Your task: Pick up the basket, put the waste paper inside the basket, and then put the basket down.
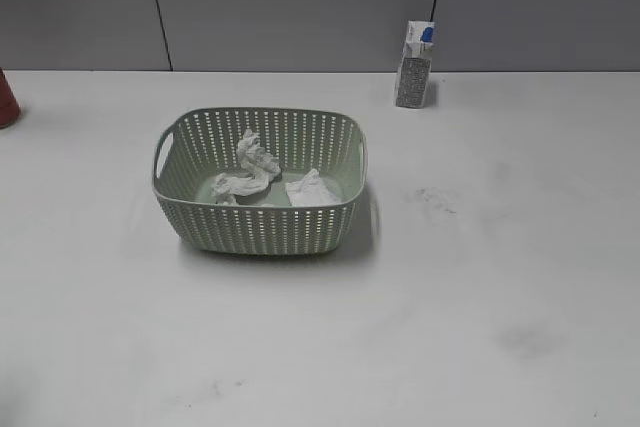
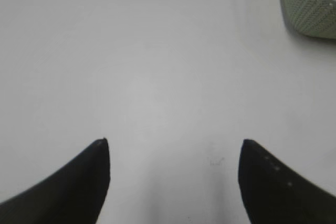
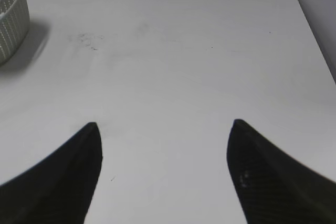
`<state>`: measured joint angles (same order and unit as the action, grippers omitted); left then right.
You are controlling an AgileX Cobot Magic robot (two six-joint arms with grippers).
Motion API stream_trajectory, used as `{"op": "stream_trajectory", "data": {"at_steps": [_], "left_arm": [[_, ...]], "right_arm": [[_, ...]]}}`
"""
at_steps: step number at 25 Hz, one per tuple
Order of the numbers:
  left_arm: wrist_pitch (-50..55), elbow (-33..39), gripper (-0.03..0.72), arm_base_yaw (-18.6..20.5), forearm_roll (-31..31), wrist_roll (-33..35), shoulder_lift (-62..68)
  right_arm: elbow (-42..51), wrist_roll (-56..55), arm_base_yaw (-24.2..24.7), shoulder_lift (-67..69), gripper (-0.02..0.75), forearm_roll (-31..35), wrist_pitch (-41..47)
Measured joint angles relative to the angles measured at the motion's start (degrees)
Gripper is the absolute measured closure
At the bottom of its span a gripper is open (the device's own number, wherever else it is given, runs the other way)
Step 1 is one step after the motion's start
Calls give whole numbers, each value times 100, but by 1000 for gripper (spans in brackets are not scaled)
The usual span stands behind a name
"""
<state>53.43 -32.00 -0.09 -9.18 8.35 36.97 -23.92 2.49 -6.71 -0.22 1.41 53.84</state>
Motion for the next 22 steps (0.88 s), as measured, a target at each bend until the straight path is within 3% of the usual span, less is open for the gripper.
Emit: {"op": "stream_trajectory", "data": {"at_steps": [22], "left_arm": [[557, 278, 132, 0, 90, -97, -2823]], "right_arm": [[0, 0, 0, 0, 148, 0, 0]]}}
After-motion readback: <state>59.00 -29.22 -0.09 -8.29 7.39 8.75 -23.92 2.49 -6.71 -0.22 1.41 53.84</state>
